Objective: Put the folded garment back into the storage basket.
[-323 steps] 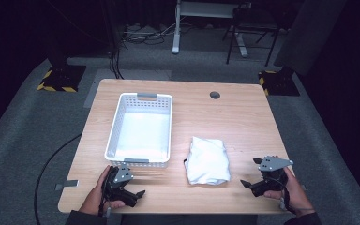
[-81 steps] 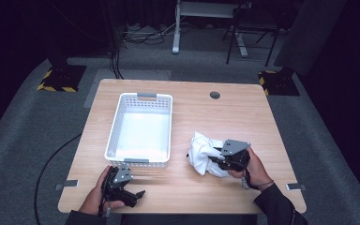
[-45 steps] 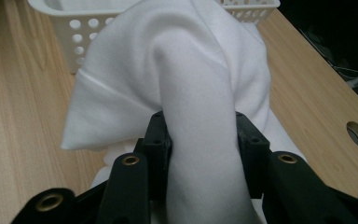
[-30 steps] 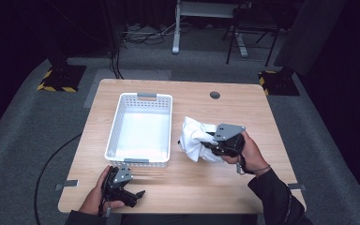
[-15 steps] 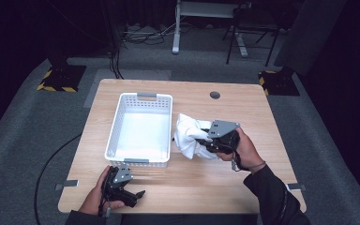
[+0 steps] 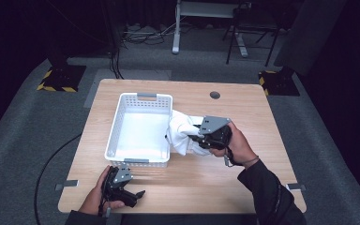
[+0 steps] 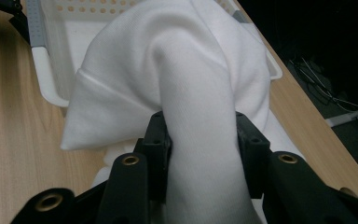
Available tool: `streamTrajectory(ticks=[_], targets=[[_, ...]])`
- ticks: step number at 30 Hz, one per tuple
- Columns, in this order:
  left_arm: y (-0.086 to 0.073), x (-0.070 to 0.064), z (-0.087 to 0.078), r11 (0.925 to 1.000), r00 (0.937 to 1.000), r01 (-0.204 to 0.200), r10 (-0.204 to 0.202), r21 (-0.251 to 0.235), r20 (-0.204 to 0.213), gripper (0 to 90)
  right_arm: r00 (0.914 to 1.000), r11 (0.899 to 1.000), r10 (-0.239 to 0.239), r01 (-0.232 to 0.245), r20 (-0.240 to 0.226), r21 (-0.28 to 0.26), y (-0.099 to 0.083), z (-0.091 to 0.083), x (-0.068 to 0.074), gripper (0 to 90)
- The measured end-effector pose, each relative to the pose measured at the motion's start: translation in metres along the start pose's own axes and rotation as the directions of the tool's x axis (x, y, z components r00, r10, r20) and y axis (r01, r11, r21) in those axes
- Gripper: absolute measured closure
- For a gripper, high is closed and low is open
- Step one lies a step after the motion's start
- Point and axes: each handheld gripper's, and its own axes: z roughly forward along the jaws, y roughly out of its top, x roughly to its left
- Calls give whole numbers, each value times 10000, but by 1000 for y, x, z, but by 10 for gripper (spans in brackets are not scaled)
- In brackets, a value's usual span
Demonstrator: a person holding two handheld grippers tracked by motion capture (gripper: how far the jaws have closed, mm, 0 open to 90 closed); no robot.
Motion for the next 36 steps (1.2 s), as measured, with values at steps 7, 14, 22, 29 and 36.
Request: streamTrajectory(ticks=[7,14,22,29,36], targets=[[0,0,0,10000,10000,0,0,-1,13,5,9999,9999,-132,132,-73,-15,12,6,-1,640],[0,0,0,10000,10000,-1,1,3,3,5,9998,9998,-172,171,-139,-92,22,13,-1,639],[0,0,0,10000,10000,-3,3,3,3,5,9996,9998,-164,162,-223,-71,32,24,2,639],[0,0,0,10000,10000,0,0,4,4,5,9997,10000,-7,8,-235,39,39,34,1,638],[0,0,0,10000,10000,1,-1,5,7,5,9995,9995,260,-256,-195,204,43,45,1,638]])
